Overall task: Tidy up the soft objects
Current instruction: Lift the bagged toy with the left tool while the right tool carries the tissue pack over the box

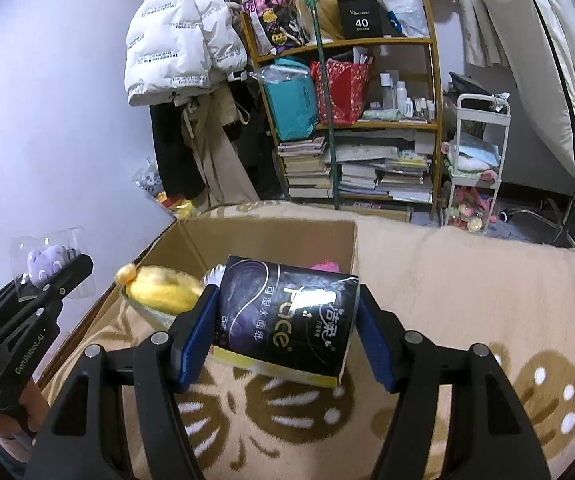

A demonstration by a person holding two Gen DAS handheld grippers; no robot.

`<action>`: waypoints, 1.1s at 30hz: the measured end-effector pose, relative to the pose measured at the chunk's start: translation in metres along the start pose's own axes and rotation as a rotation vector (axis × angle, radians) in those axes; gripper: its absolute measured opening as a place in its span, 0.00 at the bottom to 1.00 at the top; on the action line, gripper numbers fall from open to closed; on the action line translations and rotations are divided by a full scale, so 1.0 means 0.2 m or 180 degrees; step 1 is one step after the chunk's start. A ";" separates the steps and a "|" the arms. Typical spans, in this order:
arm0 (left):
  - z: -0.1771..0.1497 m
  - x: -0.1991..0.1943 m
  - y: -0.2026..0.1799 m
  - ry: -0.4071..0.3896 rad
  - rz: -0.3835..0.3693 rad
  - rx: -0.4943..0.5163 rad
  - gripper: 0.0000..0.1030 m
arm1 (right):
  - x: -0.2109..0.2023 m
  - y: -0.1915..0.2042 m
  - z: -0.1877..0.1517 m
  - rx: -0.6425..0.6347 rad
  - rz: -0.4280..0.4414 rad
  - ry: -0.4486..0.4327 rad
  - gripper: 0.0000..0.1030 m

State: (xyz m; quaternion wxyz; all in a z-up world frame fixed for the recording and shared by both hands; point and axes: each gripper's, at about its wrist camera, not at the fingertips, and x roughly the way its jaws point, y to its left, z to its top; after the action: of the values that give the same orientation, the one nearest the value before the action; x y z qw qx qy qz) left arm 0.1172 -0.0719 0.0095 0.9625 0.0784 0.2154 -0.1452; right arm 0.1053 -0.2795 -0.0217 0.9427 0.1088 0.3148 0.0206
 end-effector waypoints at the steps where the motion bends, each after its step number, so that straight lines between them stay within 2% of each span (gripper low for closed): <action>1: 0.02 0.02 0.00 -0.0016 -0.0006 0.0010 0.16 | 0.01 0.00 0.02 -0.0014 -0.0012 -0.0034 0.68; 7: 0.08 0.11 -0.04 -0.0082 0.0016 0.0119 0.16 | 0.04 0.00 0.08 -0.0104 -0.0154 -0.0192 0.68; 14: 0.08 0.24 -0.06 0.0042 -0.0084 0.0047 0.16 | 0.10 -0.01 0.09 -0.0058 -0.0146 -0.0230 0.68; 16: 0.09 0.27 -0.08 0.0082 -0.0121 0.0026 0.16 | 0.14 -0.02 0.09 -0.0009 -0.0067 -0.0190 0.68; 27: 0.04 0.37 -0.15 0.0269 -0.0224 0.0097 0.19 | 0.29 -0.04 0.01 -0.0016 -0.0003 0.0068 0.68; 33: 0.04 0.38 -0.14 0.0323 -0.0234 0.0066 0.22 | 0.31 -0.05 -0.01 0.0007 0.0020 0.0100 0.69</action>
State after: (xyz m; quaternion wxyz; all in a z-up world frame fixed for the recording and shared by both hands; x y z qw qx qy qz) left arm 0.1778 -0.1196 -0.0197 0.9435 0.0877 0.2652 -0.1785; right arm 0.1535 -0.2823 -0.0620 0.9374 0.1104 0.3293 0.0249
